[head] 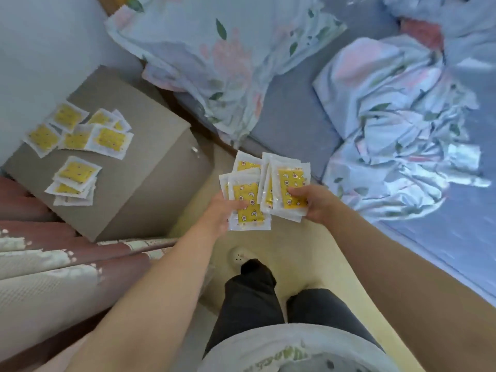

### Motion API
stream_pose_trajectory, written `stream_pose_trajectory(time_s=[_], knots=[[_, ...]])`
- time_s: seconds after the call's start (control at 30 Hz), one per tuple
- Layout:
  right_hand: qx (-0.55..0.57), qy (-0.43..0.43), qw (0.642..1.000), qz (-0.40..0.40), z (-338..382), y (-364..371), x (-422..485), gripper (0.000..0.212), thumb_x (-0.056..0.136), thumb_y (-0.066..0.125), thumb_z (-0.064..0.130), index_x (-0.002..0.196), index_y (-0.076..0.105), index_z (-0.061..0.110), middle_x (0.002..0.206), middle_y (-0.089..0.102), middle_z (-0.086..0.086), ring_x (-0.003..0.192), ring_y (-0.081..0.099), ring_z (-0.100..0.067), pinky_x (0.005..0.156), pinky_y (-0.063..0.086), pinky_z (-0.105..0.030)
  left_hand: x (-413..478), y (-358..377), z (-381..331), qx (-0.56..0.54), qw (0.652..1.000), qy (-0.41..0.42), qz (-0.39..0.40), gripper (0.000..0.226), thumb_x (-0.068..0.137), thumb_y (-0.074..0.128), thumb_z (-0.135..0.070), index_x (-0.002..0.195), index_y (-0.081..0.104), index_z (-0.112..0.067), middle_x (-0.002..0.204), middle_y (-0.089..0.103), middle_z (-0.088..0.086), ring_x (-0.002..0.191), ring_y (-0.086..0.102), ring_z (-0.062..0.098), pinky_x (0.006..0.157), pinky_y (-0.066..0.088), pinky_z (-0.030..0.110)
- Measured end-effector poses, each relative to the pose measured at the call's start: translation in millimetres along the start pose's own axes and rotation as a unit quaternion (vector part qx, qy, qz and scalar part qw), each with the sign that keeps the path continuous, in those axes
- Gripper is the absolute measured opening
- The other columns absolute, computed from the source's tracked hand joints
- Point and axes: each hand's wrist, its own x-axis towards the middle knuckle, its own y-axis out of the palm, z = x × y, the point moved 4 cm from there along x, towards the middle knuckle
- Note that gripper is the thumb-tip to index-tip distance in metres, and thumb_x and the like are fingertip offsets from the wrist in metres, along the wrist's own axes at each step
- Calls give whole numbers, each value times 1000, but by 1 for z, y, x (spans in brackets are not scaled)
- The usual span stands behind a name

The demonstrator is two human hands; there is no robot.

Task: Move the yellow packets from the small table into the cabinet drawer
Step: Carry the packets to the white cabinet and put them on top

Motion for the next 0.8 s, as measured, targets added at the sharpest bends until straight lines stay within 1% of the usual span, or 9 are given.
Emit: stream_pose_trajectory(time_s=[0.13,0.23,0.3,0.4,0.47,0.53,0.67,0.73,0.8], knots=[[72,-11,996,-57,-40,-112,-52,27,88,55,-5,112,59,5,102,66,-12,92,64,-30,76,53,-43,-6,94,61,93,993,-35,56,37,83,64,9,115,61,-9,110,69,15,99,67,33,74,57,47],[127,-31,987,-92,-78,-202,-102,29,88,55,-5,114,58,6,103,65,-13,90,63,-29,78,52,-43,-26,169,118,153,982,-40,104,34,82,66,8,110,64,-10,110,70,15,102,66,34,86,53,54],[158,-45,977,-133,-109,-265,-139,27,86,56,-6,111,59,5,100,66,-13,86,64,-28,79,53,-42,-45,220,160,184,973,-41,135,37,81,65,9,114,63,-9,111,69,15,102,66,34,88,52,54],[213,-69,953,-203,-159,-357,-201,28,83,60,-7,110,61,1,102,65,-16,87,64,-30,90,50,-47,-76,303,225,233,951,-54,195,42,80,66,10,117,61,-9,112,69,15,102,66,34,85,54,53],[256,-89,933,-238,-192,-411,-242,27,83,59,-9,109,61,0,105,65,-17,94,63,-31,91,50,-48,-98,360,264,285,928,-66,230,41,80,68,9,116,63,-8,111,69,15,101,67,33,83,55,51],[292,-111,911,-268,-223,-459,-280,23,84,57,-10,103,62,2,103,65,-17,88,64,-31,83,53,-44,-120,417,299,346,898,-67,265,38,78,69,8,112,65,-7,107,71,13,98,68,33,82,55,50],[367,-153,856,-330,-275,-547,-344,19,84,57,-11,94,62,4,96,67,-14,81,65,-28,81,53,-43,-154,529,361,463,831,-54,303,31,77,70,7,99,66,-14,96,72,5,83,70,22,62,55,33],[409,-165,822,-361,-296,-586,-367,18,85,57,-11,90,62,6,93,67,-11,81,65,-28,81,51,-42,-162,582,390,508,800,-40,316,32,76,70,8,96,65,-17,94,71,4,81,69,20,63,56,34],[449,-163,785,-394,-315,-624,-385,17,84,59,-9,94,63,5,98,67,-14,86,66,-30,84,52,-43,-169,634,423,551,766,-32,331,34,75,72,8,96,64,-17,98,71,6,86,69,25,73,57,42]])
